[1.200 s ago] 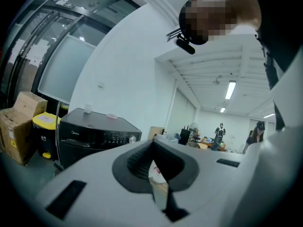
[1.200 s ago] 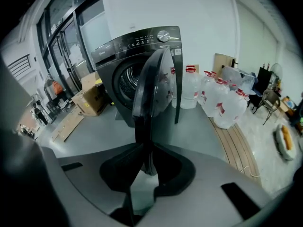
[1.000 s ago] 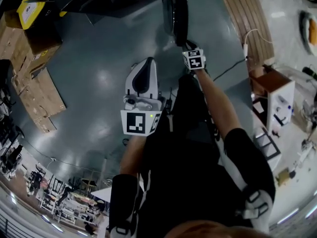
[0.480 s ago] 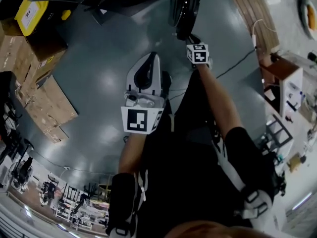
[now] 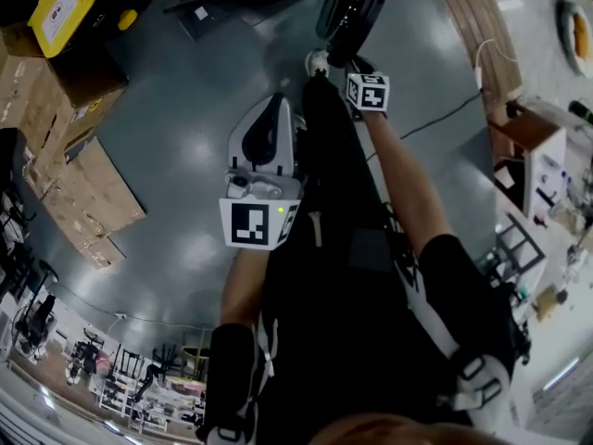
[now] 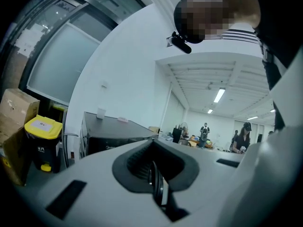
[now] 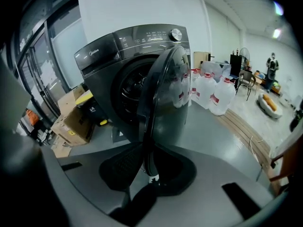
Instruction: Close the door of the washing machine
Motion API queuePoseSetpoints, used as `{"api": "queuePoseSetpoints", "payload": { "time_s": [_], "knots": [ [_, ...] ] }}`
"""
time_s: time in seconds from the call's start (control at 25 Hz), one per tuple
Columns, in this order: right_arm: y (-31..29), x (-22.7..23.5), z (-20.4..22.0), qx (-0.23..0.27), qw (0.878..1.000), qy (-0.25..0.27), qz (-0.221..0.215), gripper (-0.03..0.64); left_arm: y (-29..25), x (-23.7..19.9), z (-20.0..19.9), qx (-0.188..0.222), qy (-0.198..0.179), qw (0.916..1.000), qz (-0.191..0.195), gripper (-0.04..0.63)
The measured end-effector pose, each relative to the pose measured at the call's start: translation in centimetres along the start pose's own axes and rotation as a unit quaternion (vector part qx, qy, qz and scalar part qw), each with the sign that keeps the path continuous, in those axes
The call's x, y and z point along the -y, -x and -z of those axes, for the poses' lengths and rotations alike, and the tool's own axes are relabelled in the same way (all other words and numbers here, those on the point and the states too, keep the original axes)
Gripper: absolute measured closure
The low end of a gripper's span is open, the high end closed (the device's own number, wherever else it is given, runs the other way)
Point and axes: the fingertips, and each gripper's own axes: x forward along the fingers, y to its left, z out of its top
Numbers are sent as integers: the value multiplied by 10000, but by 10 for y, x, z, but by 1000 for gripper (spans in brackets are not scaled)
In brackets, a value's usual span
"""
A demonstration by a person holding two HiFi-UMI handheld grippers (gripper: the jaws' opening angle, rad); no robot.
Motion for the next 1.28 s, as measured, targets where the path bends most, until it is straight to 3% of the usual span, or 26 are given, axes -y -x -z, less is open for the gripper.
{"api": "queuePoseSetpoints", "payload": {
  "time_s": [0.28,0.68,1.28],
  "knots": [
    [-14,-32,-10,146,9996,-189,-144,548,7,-32,-1,89,-63,9998,-175,591],
    [-32,-74,-35,107,9999,30,-121,535,0,-64,-6,20,-182,9996,-203,591],
    [-54,-110,-59,178,9995,36,-251,531,-7,-92,-9,87,-52,9983,-568,591]
  ]
}}
